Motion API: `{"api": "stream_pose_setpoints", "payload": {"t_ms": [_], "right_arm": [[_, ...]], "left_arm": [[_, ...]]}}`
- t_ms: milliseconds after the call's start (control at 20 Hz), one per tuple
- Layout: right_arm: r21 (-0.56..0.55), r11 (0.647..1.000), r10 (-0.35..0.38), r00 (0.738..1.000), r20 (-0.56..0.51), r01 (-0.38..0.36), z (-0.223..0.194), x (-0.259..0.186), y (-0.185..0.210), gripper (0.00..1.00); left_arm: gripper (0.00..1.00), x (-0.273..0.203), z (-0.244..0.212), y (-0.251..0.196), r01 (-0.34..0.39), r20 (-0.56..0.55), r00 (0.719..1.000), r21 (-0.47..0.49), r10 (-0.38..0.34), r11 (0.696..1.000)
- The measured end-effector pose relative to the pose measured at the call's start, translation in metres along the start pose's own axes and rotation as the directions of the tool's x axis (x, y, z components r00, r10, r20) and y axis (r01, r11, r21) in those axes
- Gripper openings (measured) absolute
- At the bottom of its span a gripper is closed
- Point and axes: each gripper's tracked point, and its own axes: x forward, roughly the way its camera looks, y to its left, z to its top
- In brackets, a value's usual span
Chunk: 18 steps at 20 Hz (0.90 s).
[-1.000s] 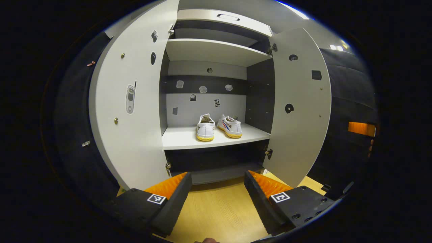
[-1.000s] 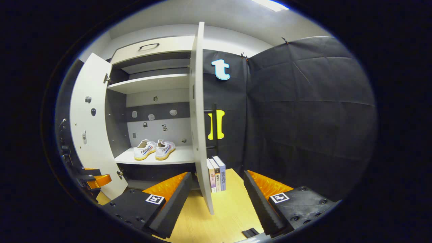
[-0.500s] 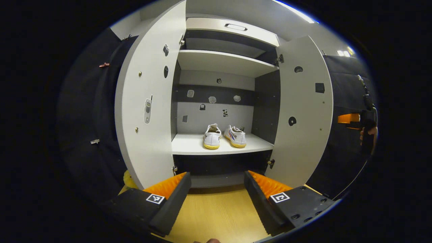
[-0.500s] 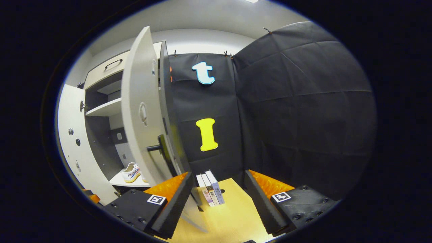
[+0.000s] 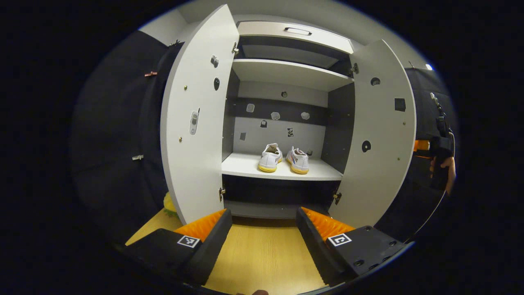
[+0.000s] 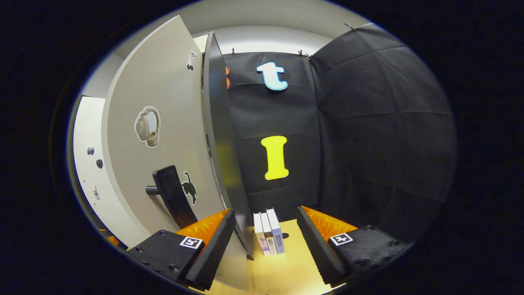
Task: Grab one shoe with the right hand and put it into the shoe cabinet, grab the other shoe with the left hand and put it into the shoe cabinet; then close the right door with the right hand and the left door with the left hand.
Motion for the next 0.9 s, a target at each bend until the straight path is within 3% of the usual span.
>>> {"api": "stream_pose_setpoints", "payload": {"t_ms": [300, 500, 900], "right_arm": [[-0.091, 0.995, -0.044, 0.998, 0.04, 0.048, 0.006, -0.008, 0.012, 0.97], [-0.07, 0.995, -0.068, 0.997, 0.035, 0.07, -0.001, -0.016, 0.036, 0.96], [-0.069, 0.998, 0.015, 1.0, 0.015, -0.014, -0.025, -0.012, 0.131, 0.96]], "left_arm": [[0.95, -0.004, -0.009, 0.041, -0.055, -0.024, 0.998, -0.007, 0.055, 0.998], [0.95, -0.008, -0.006, 0.068, -0.053, -0.027, 0.998, -0.02, 0.053, 0.998], [0.95, -0.021, -0.01, 0.123, -0.078, -0.024, 0.997, -0.007, 0.078, 0.997]]}}
